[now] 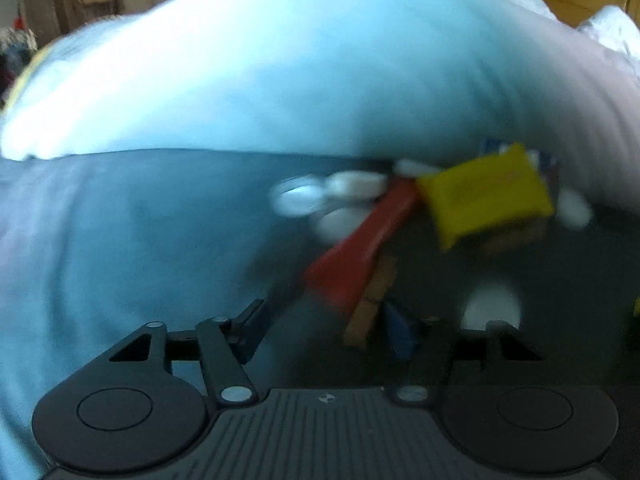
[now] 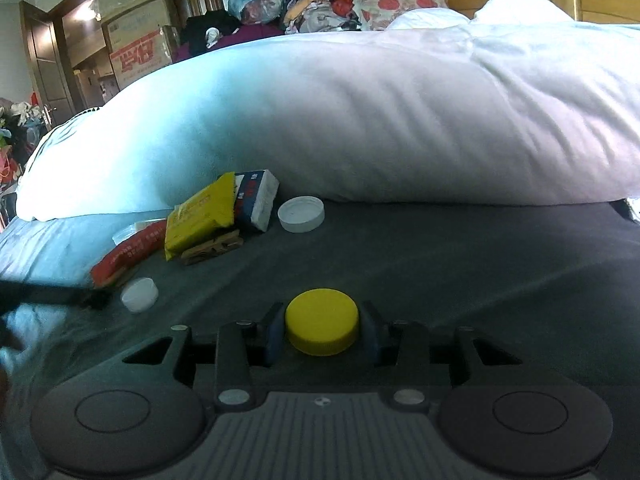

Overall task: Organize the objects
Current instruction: 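Grasp the clear plastic cap with the left tool while the right tool holds the yellow cap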

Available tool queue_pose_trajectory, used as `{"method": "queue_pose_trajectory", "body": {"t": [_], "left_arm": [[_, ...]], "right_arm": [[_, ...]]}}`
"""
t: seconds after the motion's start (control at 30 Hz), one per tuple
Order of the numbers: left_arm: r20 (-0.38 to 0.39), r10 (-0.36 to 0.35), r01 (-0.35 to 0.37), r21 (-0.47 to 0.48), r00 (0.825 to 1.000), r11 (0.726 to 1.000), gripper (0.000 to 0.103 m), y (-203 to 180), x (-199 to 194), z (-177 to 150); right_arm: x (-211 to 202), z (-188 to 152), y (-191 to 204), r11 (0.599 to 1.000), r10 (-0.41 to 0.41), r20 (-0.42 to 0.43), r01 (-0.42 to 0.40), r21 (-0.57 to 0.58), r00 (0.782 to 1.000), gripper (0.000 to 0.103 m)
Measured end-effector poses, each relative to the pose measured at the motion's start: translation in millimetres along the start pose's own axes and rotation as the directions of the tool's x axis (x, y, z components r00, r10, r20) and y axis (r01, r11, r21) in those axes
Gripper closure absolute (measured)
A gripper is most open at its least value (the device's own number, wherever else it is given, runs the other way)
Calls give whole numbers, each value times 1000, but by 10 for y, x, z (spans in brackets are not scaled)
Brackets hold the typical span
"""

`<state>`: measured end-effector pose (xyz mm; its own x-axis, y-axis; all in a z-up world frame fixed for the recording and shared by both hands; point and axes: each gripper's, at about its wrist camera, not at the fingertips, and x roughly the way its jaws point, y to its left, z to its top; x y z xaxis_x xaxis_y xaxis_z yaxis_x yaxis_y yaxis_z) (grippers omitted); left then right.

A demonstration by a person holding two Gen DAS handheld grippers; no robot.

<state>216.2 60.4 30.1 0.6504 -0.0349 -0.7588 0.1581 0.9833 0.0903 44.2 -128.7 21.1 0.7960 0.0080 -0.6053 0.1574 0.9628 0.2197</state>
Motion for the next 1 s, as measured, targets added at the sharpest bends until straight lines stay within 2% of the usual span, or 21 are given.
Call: {"method": "queue_pose_trajectory", "body": {"t": [0.1,0.2,0.23,0.3,0.37,0.43,0.6,0.7,0.8,0.9,0.97,1.0], "left_arm": [[55,43,-45,36,998,998,39,50,-287,-212],[151,51,-68,109,987,992,38,-124,-550,-290],[182,36,-59,117,983,991,38,-188,-624,-311],[212,-37,5,148,977,989,38,-336,-657,-244],[189,-90,54,186,978,981,44,-498,-502,-183],[150,-98,70,178,984,982,62,-591,-260,-90],[116,-106,88,150,988,985,64,-666,-12,-76],[139,-93,73,141,986,987,60,-684,-47,-103],[159,-97,74,146,983,987,47,-702,-41,-68],[157,-99,76,148,983,986,47,-745,-2,-45],[146,-107,88,132,984,987,54,-754,59,-32],[139,-120,103,123,983,987,65,-754,81,-31]], "right_arm": [[18,10,15,1000,0,1,0,-3,1000,60],[43,14,25,1000,-2,-1,2,-6,1000,60],[53,17,25,1000,-1,-2,1,-5,1000,60],[71,27,23,1000,1,-3,-1,-5,1000,60],[81,29,24,1000,1,-3,-1,-6,1000,60],[58,27,12,1000,6,-2,-6,0,1000,60],[80,21,28,1000,2,-2,-2,-6,1000,60],[79,18,27,1000,3,0,-3,-6,1000,59],[79,15,31,1000,0,1,0,-8,1000,59],[77,15,20,1000,4,3,-4,-5,1000,59],[72,13,21,1000,2,5,-2,-4,1000,59],[70,13,23,1000,0,6,0,-3,1000,60]]}}
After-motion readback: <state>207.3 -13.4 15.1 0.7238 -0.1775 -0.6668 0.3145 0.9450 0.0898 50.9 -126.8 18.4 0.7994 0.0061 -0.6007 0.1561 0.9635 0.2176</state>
